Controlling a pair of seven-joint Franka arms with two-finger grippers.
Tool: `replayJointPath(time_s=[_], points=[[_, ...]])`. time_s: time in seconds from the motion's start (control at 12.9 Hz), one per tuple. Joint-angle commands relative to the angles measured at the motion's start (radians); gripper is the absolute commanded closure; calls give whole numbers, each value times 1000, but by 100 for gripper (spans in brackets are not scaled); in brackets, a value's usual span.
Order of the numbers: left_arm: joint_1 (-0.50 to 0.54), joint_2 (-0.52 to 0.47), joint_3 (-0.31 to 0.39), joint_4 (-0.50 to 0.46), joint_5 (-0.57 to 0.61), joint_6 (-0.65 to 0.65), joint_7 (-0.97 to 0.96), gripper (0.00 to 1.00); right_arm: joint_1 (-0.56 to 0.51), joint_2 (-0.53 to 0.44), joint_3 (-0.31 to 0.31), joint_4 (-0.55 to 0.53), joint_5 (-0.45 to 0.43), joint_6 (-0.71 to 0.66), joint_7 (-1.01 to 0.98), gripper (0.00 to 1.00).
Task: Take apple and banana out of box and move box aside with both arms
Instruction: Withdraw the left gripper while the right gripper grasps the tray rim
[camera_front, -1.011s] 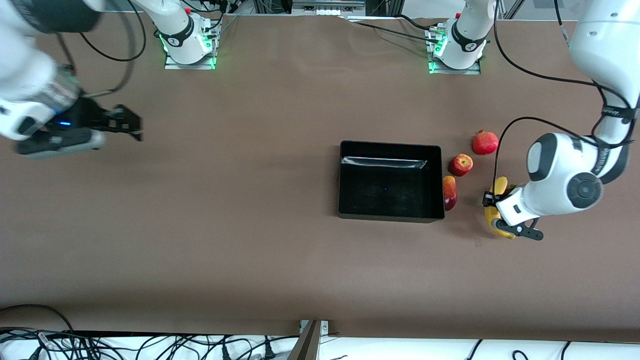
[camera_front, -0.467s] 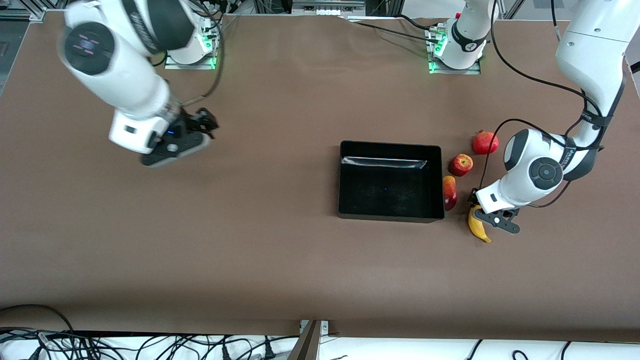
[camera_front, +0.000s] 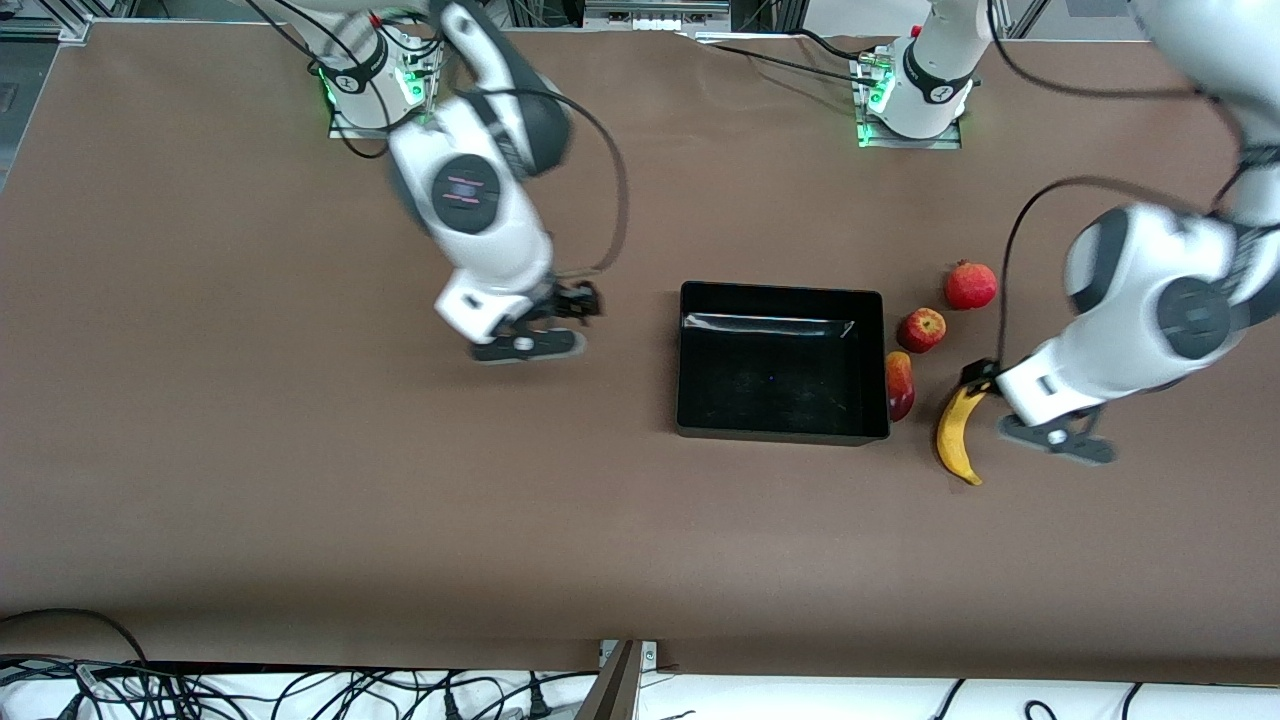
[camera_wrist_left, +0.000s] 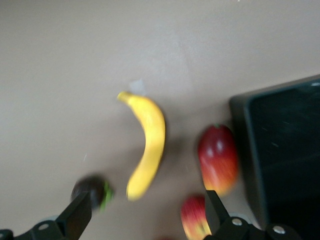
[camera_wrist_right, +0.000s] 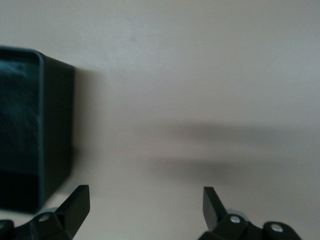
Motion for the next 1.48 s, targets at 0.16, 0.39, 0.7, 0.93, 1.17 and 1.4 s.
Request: replayJointPath(time_s=[0.16, 0.39, 0.7, 0.93, 1.17, 1.4], points=[[-31, -54, -10, 257, -29, -368, -135, 0, 137, 219, -16, 143, 7, 205, 301, 0], [-213, -213, 257, 169, -130, -369, -134, 0, 185, 286, -25, 143, -4, 284, 365, 3], [-341, -455, 415, -147, -200, -99, -143, 0, 188, 300, -30, 141, -64, 280, 342, 89], [-338, -440, 409, -103, -166, -183, -132, 0, 180, 286, -32, 143, -62, 264, 331, 100], [-332, -438, 409, -104, -166, -185, -134, 0, 142, 248, -33, 143, -56, 220, 235, 100], [-327, -433, 415, -103, -170, -186, -129, 0, 24, 153, -33, 129, -50, 119, 30, 100]])
